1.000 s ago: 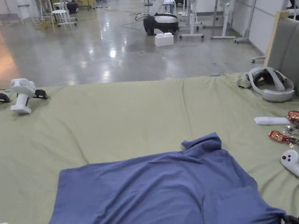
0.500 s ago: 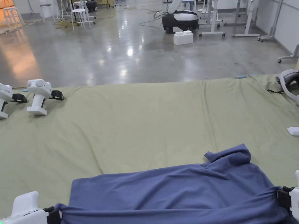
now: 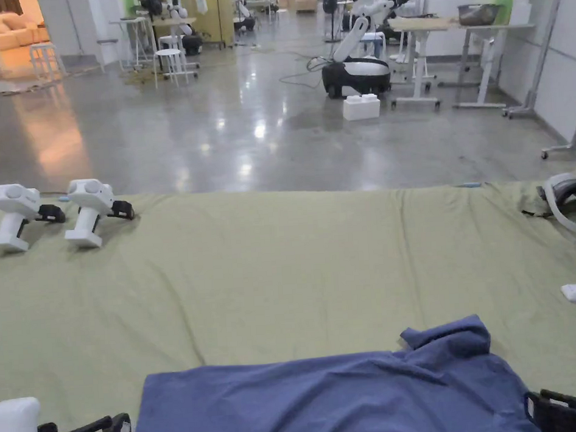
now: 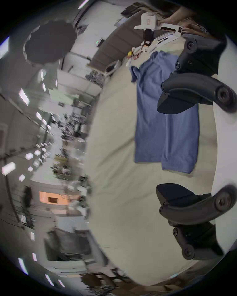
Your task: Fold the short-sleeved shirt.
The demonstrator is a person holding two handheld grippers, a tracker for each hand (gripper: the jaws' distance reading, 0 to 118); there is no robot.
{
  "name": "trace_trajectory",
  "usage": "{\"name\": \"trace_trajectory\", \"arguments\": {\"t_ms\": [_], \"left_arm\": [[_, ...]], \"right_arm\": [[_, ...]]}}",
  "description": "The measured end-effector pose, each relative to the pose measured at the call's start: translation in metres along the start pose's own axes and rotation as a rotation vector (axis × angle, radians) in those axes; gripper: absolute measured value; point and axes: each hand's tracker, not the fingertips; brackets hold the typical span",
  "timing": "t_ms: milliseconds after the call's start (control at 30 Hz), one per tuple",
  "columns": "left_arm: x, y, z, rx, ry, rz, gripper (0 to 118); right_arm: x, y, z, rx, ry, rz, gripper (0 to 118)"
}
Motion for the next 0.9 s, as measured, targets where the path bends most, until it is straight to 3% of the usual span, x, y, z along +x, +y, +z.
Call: {"name": "trace_trajectory", "arguments": {"t_ms": [167, 300, 333, 367, 400, 433, 467, 500, 667, 800, 833, 900], "left_arm": [[0.049, -0.012, 0.109, 0.224, -0.008, -0.128, 99], [0.072, -0.027, 0.158, 0.283, -0.044, -0.173, 89], [0.079, -0.029, 0.169, 0.292, -0.042, -0.162, 78], [0.086, -0.035, 0.174, 0.311, -0.031, -0.163, 54], [0.092, -0.038, 0.178, 0.332, -0.012, -0.175, 13], [0.098, -0.044, 0.185, 0.367, 0.021, -0.208, 5], [0.101, -0.046, 0.192, 0.376, 0.012, -0.211, 5], [0.102, -0.044, 0.199, 0.362, -0.009, -0.201, 2], [0.102, -0.043, 0.206, 0.364, -0.023, -0.135, 1], [0.09, -0.037, 0.183, 0.253, 0.004, -0.076, 2], [0.08, -0.034, 0.17, 0.174, -0.031, -0.014, 10], [0.061, -0.03, 0.133, 0.053, -0.047, 0.076, 77]], "right_arm": [[-0.018, -0.026, 0.115, 0.243, 0.019, -0.003, 89], [-0.051, -0.055, 0.177, 0.268, 0.062, 0.048, 86], [-0.061, -0.063, 0.189, 0.277, 0.052, 0.052, 82], [-0.069, -0.07, 0.198, 0.288, 0.038, 0.069, 71], [-0.076, -0.074, 0.204, 0.292, 0.028, 0.088, 42], [-0.086, -0.077, 0.209, 0.302, 0.02, 0.106, 21], [-0.091, -0.079, 0.214, 0.31, 0.002, 0.127, 12], [-0.095, -0.081, 0.22, 0.327, 0.026, 0.136, 10], [-0.116, -0.079, 0.233, 0.405, 0.043, 0.185, 5], [-0.117, -0.073, 0.23, 0.397, 0.078, 0.187, 5], [-0.115, -0.073, 0.228, 0.397, 0.079, 0.182, 5], [-0.112, -0.075, 0.222, 0.372, 0.09, 0.165, 5]]}}
